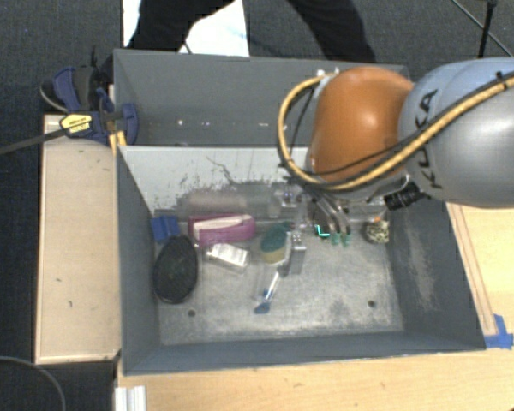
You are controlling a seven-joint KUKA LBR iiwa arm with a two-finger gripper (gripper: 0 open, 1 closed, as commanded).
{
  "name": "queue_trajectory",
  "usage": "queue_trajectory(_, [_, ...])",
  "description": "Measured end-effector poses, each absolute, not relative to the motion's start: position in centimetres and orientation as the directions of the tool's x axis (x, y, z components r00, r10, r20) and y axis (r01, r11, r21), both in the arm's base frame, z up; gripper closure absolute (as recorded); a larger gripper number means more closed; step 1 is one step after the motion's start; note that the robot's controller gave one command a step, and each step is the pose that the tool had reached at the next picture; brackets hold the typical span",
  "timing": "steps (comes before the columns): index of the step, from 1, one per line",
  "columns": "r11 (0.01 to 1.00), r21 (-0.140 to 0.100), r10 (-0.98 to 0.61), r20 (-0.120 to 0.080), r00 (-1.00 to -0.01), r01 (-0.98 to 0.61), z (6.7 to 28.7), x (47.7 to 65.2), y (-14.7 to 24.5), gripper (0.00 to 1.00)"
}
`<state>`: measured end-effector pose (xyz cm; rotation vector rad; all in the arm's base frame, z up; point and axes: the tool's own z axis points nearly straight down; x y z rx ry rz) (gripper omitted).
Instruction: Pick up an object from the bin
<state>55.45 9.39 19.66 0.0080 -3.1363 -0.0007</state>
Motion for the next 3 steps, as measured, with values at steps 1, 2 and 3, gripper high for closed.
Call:
queue_trajectory(1, [0.981, 0.0, -0.193, -0.002, -0.981, -0.193, 8.6, 56.0, 5.8, 0.0])
queue_trajectory(2, [0.982, 0.0, -0.191, -0.008, -0.982, -0.191, 9.0, 56.1, 5.9, 1.0])
queue_trajectory(3, [0.981, 0.0, -0.193, -0.009, -0.981, -0.193, 20.1, 53.2, 7.8, 1.0])
